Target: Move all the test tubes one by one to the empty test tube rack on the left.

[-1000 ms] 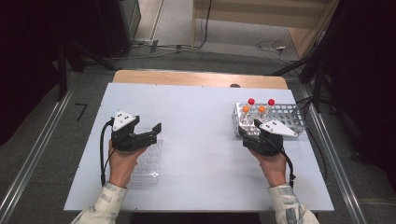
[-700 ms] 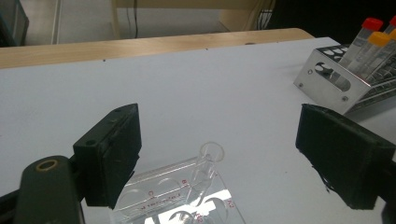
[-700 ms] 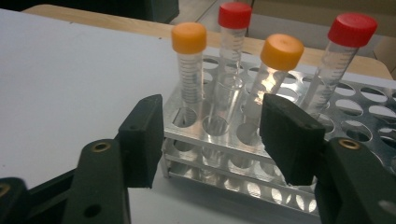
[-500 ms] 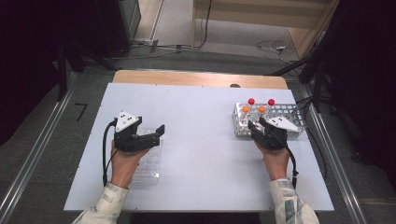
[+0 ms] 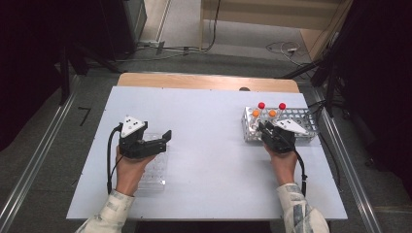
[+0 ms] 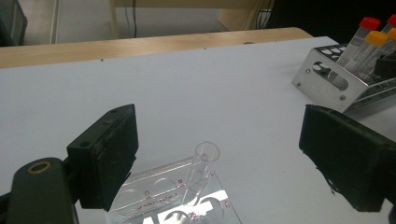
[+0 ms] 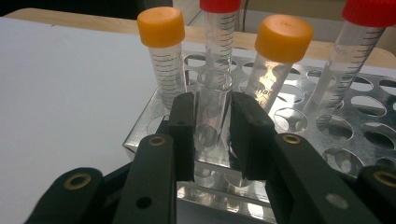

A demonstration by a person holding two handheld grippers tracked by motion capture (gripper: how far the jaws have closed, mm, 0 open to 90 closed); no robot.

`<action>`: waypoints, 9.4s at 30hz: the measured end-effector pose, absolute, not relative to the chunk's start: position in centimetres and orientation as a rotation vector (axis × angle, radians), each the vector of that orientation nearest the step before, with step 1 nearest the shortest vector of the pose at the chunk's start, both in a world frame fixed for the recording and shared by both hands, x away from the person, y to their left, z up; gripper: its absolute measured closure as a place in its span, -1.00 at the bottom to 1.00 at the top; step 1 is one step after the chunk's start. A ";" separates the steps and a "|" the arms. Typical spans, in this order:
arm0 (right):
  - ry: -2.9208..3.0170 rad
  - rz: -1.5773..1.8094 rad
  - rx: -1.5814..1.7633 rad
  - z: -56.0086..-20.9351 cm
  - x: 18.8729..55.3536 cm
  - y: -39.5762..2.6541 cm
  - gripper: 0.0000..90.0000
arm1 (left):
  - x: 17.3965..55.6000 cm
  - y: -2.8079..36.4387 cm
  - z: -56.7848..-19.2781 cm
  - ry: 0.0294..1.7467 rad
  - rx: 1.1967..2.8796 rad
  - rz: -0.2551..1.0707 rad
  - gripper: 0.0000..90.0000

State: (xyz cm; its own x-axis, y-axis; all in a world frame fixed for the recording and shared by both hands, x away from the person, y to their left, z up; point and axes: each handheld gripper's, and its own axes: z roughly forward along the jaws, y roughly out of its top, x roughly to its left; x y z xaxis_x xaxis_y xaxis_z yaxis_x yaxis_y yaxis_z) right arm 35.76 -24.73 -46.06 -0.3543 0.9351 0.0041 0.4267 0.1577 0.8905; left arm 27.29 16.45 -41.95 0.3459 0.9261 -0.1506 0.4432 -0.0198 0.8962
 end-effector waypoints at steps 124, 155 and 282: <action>2.341 1.419 0.792 -43.9 26.3 -10.4 -0.10 | 25.1 11.9 -39.8 0.984 1.673 0.405 0.71; 2.331 1.409 0.816 -43.6 26.5 -11.2 -0.17 | 25.6 18.7 -38.7 1.139 1.616 0.548 0.71; 1.802 1.346 1.119 -38.3 30.6 -24.1 0.58 | 23.3 15.7 -40.1 1.183 1.626 0.647 -0.29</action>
State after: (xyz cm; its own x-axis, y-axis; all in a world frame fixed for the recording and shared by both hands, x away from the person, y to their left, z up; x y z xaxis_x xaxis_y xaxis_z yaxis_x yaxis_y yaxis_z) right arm 30.56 -24.06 -38.27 -0.4493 0.8933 0.0093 0.2624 0.1220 0.9572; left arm 23.32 15.69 -40.12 0.3825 0.9158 -0.1226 0.3912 -0.0403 0.9194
